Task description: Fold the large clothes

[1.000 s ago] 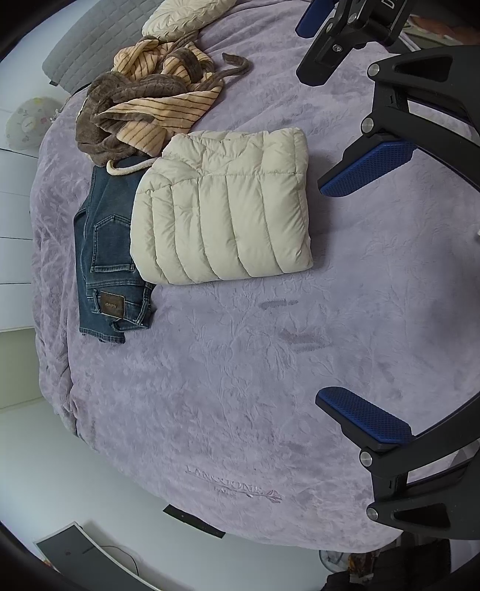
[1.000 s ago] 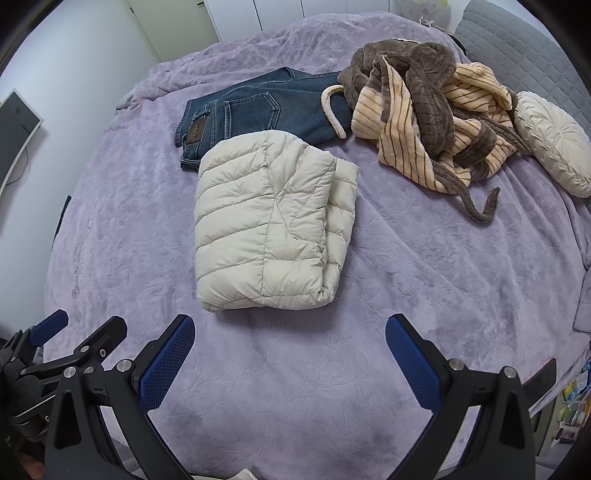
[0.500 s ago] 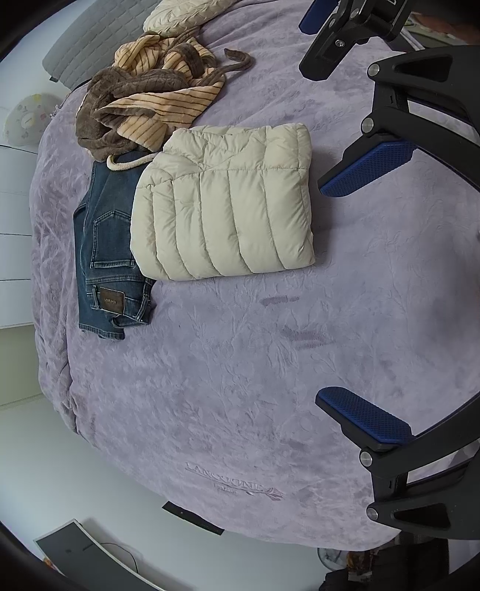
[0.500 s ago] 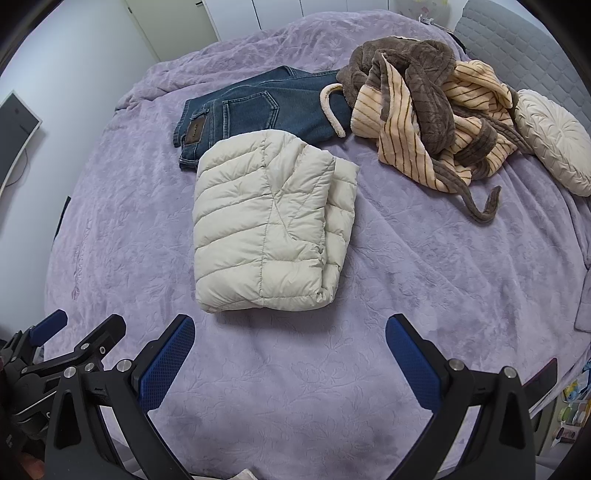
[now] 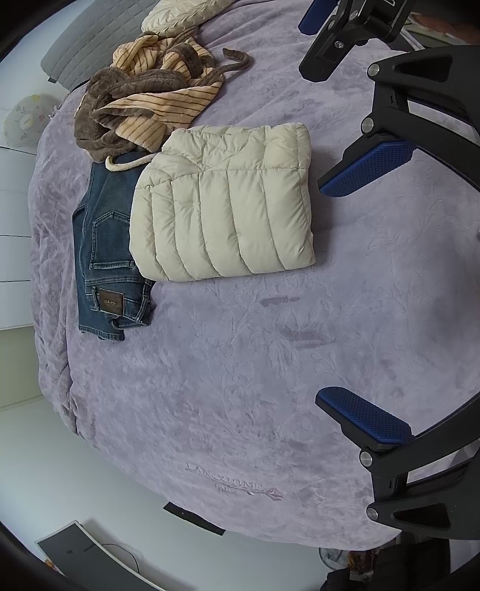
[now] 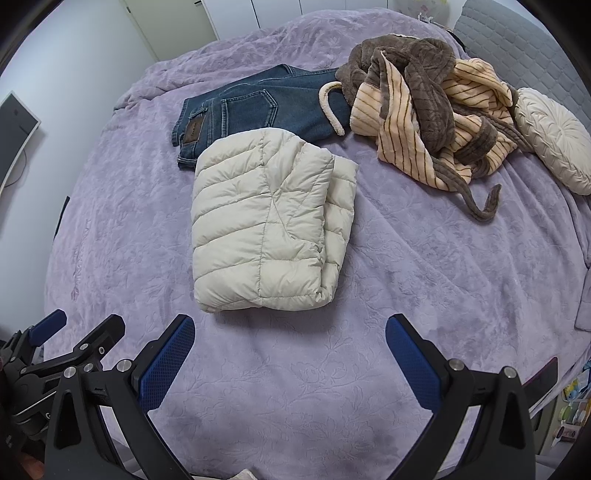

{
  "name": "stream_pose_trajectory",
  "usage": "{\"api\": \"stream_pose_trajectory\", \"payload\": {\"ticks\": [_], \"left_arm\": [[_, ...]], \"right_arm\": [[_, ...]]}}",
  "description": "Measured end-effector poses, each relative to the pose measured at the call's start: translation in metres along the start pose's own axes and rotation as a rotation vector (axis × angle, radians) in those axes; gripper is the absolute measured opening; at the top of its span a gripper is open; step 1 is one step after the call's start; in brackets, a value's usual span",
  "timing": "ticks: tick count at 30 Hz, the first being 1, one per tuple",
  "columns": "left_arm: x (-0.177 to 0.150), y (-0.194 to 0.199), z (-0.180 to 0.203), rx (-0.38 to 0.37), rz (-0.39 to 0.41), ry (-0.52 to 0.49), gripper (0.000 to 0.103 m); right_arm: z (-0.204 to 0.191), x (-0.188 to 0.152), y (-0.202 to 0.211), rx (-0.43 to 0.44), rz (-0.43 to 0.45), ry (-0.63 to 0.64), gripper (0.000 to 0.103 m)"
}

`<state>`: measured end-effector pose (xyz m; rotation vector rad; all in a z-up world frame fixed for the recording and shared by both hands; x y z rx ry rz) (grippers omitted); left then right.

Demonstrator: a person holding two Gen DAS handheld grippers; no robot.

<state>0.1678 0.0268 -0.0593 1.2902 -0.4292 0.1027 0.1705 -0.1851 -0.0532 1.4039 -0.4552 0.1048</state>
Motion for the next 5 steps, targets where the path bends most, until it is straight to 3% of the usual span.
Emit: {"api": "stream_pose_trajectory", "payload": {"ticks": [5], "left_arm": [[0.0018,-0.0001,0.0026,-0.012,0.003,-0.013,0.103]], "right_arm": [[0.0005,0.001,-0.0001,0.002,0.0,0.003,0.103]]}}
Point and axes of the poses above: each gripper's, at about its wrist camera, not at the fingertips, and y roughly against the way its jaws point, z to its right, x to its top, the point moved 10 cm from there along -y, roughly the way its jaws point, and after that the axes turned 15 degrees about -x, right-handed, at the moved point
